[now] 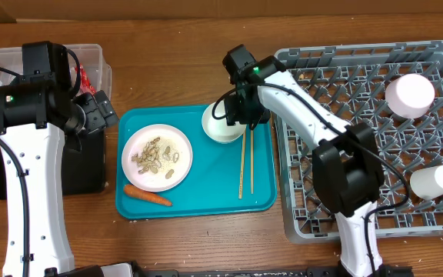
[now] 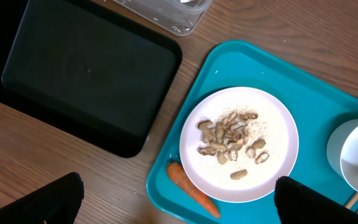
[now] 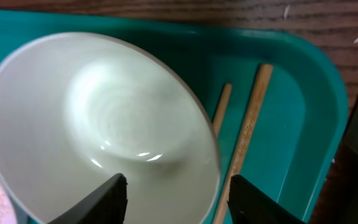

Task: Sort waste into correct bins and load items into the dishwasher
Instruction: 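Reach right gripper to the remaining white bowl and grasp it, then carry the bowl with right gripper and set it in the rack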

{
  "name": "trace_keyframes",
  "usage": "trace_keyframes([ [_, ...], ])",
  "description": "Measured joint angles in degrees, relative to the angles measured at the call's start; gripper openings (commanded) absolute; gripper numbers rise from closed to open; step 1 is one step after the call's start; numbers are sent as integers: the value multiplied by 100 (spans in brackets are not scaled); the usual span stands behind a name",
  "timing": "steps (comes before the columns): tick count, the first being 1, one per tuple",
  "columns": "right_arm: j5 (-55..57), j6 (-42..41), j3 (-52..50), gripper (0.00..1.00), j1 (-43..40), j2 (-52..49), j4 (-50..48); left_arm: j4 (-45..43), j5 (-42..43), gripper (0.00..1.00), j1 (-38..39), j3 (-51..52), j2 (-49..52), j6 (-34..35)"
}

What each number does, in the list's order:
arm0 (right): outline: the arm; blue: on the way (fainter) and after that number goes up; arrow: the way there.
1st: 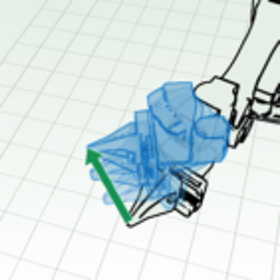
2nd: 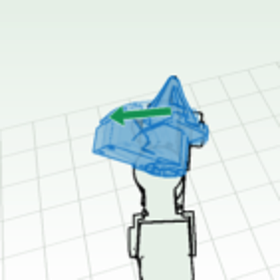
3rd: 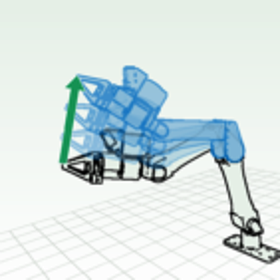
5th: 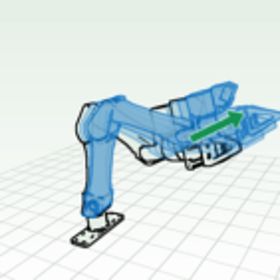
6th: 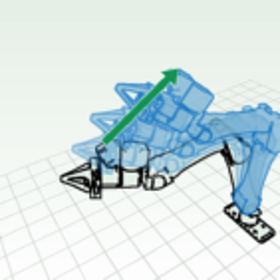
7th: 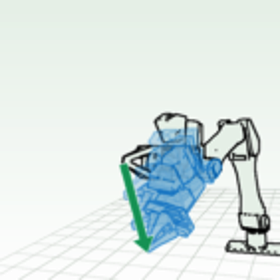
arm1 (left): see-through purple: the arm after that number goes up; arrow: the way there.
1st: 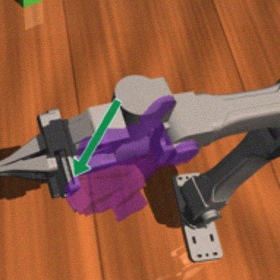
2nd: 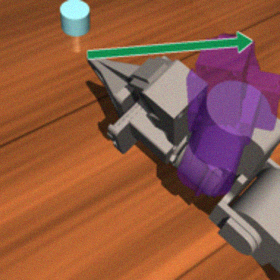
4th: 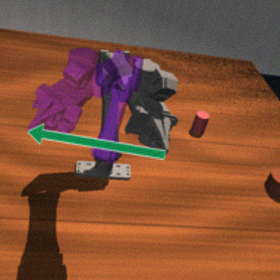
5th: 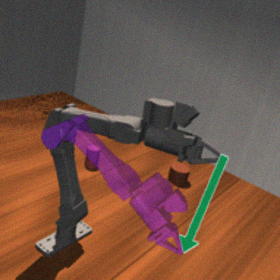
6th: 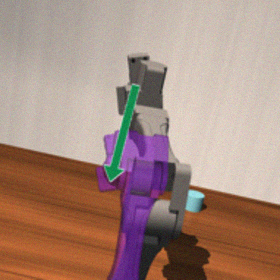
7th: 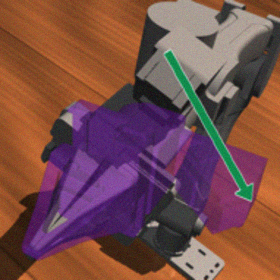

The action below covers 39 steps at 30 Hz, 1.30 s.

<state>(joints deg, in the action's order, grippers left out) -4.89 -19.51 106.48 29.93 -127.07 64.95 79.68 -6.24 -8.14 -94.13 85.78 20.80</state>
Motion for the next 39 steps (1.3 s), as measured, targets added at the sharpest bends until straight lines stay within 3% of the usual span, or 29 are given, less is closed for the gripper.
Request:
trace_keyframes([
  [4,79,-61,0,20,0,-149,20,0,0,100,0,0,0,0],
  [9,190,-146,0,4,0,-184,20,0,0,100,0,0,0,0],
  [19,299,-149,85,4,-11,-184,170,0,0,100,0,0,0,0],
  [26,988,-142,1036,4,-214,166,605,0,0,100,0,0,0,0],
  [34,3539,-44,1709,4,-833,1784,1134,0,0,100,0,0,0,0],
  [39,5899,-1023,1552,4,-1300,1829,2494,-7,2,100,0,0,0,0],
])
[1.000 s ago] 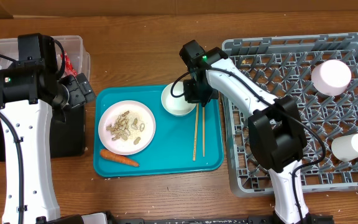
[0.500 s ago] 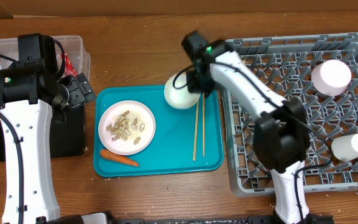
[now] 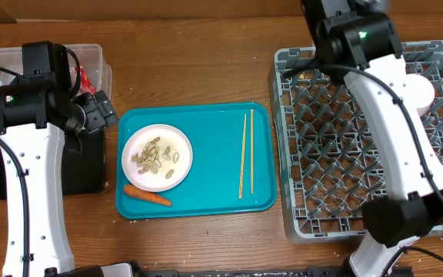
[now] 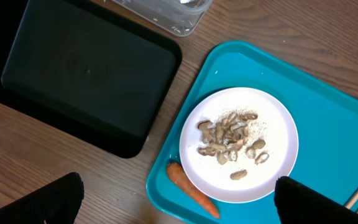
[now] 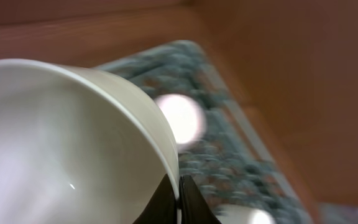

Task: Sort waste into correct bins and load items into the dishwasher
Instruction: 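Carry the bowl with right gripper and set it in the rack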

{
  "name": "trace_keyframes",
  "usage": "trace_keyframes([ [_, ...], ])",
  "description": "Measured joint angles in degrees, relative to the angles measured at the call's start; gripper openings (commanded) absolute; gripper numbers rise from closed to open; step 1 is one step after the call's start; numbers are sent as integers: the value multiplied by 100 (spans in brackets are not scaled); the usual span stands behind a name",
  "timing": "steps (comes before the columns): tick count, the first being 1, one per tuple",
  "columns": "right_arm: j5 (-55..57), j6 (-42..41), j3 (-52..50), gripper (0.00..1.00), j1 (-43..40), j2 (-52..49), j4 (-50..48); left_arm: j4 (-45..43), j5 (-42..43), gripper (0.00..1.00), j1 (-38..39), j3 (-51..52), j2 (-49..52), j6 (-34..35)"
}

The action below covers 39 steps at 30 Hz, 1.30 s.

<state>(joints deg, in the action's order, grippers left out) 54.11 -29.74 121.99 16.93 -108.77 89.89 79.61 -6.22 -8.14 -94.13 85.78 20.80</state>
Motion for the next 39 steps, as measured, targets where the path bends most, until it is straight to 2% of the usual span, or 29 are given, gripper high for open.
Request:
trace_keyframes([
  [3,898,-664,-348,4,-319,-114,280,2,-2,100,0,0,0,0],
  [7,1373,-1130,-981,4,-809,-160,52,4,-2,100,0,0,0,0],
  [12,1480,-1344,-1989,4,-1198,-162,-420,11,-2,100,0,0,0,0],
  [20,1200,-1436,-3254,4,-1145,-192,-1143,63,-4,100,0,0,0,0],
  [32,1113,-1528,-3493,4,-894,-164,-1150,70,-2,100,0,0,0,0],
  [39,413,-1543,-3528,17,-610,-153,-1141,76,-2,100,0,0,0,0],
])
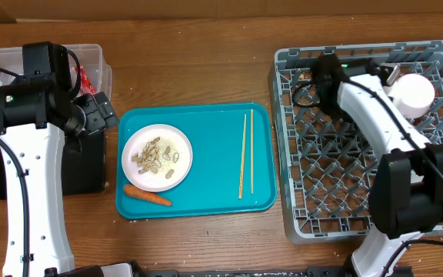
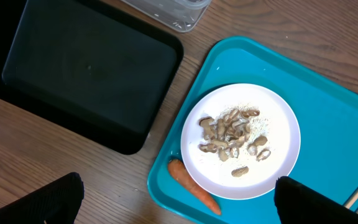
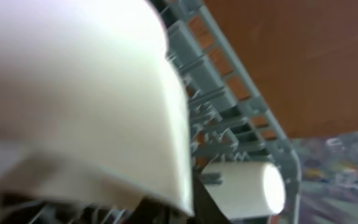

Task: Sort waste into correct bins and load items into the dishwasher
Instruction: 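Carry the bowl with right gripper and set it in the rack, then move right gripper to the teal tray and grasp the wooden chopsticks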

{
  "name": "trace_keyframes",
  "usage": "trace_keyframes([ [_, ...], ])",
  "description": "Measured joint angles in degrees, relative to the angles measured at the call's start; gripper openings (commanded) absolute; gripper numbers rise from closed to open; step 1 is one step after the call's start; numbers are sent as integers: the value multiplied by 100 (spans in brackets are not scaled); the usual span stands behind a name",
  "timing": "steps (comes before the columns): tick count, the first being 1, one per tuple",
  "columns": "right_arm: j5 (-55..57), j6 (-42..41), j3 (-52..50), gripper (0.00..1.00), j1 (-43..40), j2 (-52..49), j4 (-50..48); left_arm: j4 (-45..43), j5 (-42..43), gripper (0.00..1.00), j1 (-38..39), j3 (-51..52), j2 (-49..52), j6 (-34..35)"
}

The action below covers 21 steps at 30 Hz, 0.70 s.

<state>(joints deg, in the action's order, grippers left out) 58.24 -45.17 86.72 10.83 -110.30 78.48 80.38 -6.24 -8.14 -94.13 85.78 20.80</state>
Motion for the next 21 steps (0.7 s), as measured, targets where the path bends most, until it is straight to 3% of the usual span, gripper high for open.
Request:
trace_keyframes([
  [5,-809,33,-57,22,297,-15,7,13,0,100,0,0,0,0],
  [10,-1327,26,-61,35,426,-17,4,15,0,100,0,0,0,0],
  [15,-1604,33,-61,40,503,-17,52,17,0,100,0,0,0,0],
  [21,-1727,-81,-66,61,507,52,208,15,0,100,0,0,0,0],
])
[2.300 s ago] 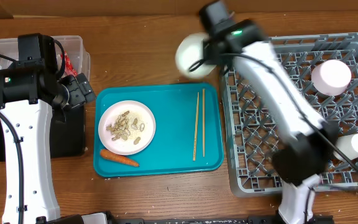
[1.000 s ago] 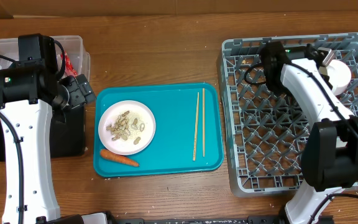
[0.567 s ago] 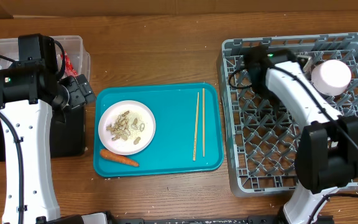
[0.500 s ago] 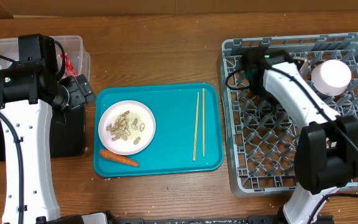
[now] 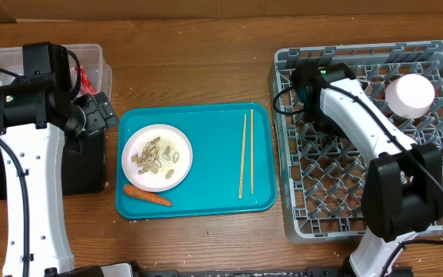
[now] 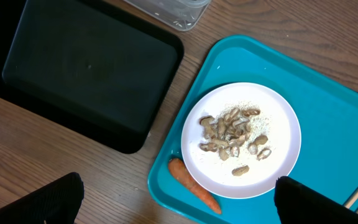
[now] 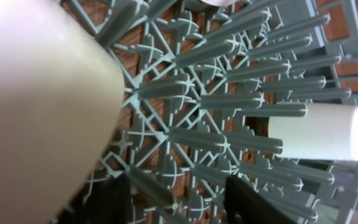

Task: Sort waste into correct bins and load items into the dishwasher
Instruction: 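Move right gripper to the teal tray and grasp the wooden chopsticks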

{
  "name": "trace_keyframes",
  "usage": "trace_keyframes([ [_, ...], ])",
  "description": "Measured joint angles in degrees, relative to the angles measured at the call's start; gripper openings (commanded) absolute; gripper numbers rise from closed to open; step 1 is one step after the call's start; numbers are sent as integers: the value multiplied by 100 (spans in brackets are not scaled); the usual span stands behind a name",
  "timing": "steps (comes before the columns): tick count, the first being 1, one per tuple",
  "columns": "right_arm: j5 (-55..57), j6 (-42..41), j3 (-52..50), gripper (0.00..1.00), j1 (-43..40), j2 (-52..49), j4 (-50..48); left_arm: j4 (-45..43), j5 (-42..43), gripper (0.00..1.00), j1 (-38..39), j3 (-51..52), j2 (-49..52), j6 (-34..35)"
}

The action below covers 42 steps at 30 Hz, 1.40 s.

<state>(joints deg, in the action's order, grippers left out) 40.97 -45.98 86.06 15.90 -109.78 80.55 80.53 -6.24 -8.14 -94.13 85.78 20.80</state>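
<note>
A white bowl (image 7: 39, 99) rests on edge among the tines of the grey dish rack (image 5: 360, 219), filling the left of the right wrist view. My right gripper (image 7: 179, 196) is open beside it, with only rack tines between its fingers. In the overhead view the right gripper (image 5: 311, 96) is at the rack's far left corner and hides the bowl. My left gripper (image 6: 179, 205) hangs open above the white plate of peanut shells (image 6: 241, 140) and the carrot (image 6: 194, 194) on the teal tray (image 5: 206, 201).
Two chopsticks (image 5: 246, 154) lie on the tray's right side. A black bin (image 6: 86, 68) and a clear container stand left of the tray. White cups (image 5: 410, 94) (image 7: 319, 132) sit in the rack.
My right gripper was shut on the bowl low in the rack; now its fingers are open and the bowl sits to their left. The left arm has not moved.
My right gripper stood open around the bowl's rim on the tray. Then it held the bowl high over the rack, leaving the tray with the plate, carrot and chopsticks. Then the bowl was down among the tines, and now it is let go.
</note>
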Motion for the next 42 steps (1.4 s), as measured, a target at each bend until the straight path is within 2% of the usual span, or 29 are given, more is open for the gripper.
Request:
trace_keyframes([
  [4,-223,-9,-2,88,0,459,-24,0,0,100,0,0,0,0],
  [7,-498,125,15,92,0,1099,-203,2,0,100,0,0,0,0],
  [11,-1204,791,85,100,0,1895,-597,0,2,100,0,0,0,0],
  [18,-3222,2352,105,100,-4,2400,-859,-4,201,100,2,0,0,2],
  [22,-3836,2804,105,100,-13,2389,-868,-4,308,100,155,0,0,4],
  [32,-4809,3121,105,100,-693,2391,-564,15,433,100,1482,0,28,155],
  [37,-5029,3145,105,98,-645,2391,-411,153,450,100,2039,2,103,363],
  [42,-5123,3165,105,95,-256,2378,-525,409,472,100,2114,2,103,682],
])
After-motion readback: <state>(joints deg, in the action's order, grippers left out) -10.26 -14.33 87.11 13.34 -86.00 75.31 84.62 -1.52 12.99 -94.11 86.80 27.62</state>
